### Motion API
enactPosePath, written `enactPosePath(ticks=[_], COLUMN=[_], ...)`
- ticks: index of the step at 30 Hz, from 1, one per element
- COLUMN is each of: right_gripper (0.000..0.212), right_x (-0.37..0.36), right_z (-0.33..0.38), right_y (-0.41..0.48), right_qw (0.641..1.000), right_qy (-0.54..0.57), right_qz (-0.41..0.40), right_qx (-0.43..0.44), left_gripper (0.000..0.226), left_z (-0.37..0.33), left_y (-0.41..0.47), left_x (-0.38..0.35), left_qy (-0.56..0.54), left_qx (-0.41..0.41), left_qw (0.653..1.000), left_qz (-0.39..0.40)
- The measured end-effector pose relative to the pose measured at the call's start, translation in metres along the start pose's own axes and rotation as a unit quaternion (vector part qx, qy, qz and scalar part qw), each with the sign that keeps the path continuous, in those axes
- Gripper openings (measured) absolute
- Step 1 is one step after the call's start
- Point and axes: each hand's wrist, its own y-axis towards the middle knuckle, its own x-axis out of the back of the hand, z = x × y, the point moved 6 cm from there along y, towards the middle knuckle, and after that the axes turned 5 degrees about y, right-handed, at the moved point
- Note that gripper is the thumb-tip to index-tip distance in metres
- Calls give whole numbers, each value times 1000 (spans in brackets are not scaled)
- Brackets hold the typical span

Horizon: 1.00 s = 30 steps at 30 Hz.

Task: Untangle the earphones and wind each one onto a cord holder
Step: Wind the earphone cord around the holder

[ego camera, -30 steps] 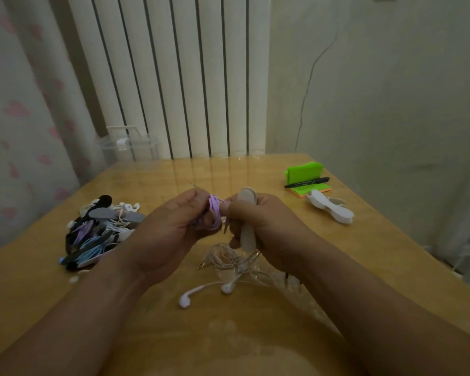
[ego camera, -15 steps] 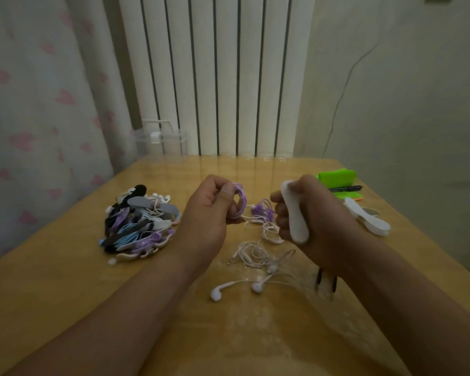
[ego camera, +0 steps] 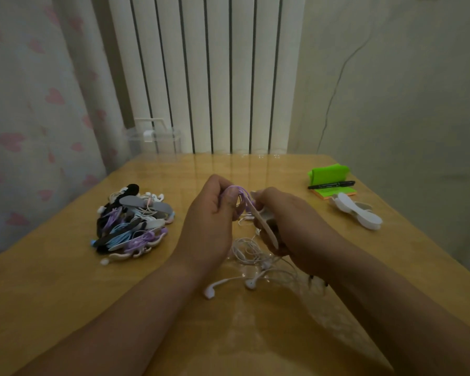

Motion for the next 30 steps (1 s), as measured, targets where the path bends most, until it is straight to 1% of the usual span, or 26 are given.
enactPosePath(ticks=[4,6,8,11,12,13,14,15,16,18,19,23,25,27,28,30], right_gripper=[28,30,37,35,33,31,30,28,25,28,30,21,23,36,38,37], right_x=[-5,-8,-8,-5,-3,1,4,6,6,11,13,16,18,18,16,11], right_z=[-3,-2,-5,-7,-6,-2,0,3,5,7,7,13,12,10,9,2], right_y=[1,0,2,6,7,6,7,5,4,5,5,5,5,2,2,6], right_qw=[994,990,992,996,998,1000,996,985,974,967,970,964,969,981,984,989], right_qy=[89,109,95,66,46,-1,-85,-167,-218,-235,-217,-242,-213,-133,-98,-18], right_qz=[61,84,77,46,37,27,14,-3,-28,-74,-87,-82,-89,-116,-132,-138], right_qx=[-30,-33,-33,-32,-23,-8,16,33,50,69,66,76,87,78,68,40], left_gripper=[21,21,20,19,19,19,18,17,16,16,17,16,16,17,17,17], left_z=[-2,-3,-4,-6,-6,-7,-7,-8,-7,-7,-7,-12,-18,-24,-26,-27], left_y=[-3,-4,-5,-8,-9,-10,-11,-11,-11,-12,-12,-14,-17,-19,-20,-21], left_x=[-1,-1,-2,-6,-7,-8,-9,-10,-12,-15,-17,-19,-22,-27,-29,-31], left_qy=[35,34,28,24,20,15,13,11,7,-4,-8,1,16,17,10,-3], left_qx=[-23,-25,-24,-29,-30,-31,-32,-32,-29,-22,-22,-49,-66,-78,-77,-65], left_qw=[999,999,999,999,999,999,999,999,999,999,999,998,996,995,995,996], left_qz=[3,-1,0,12,15,18,18,19,21,26,26,39,55,63,61,62])
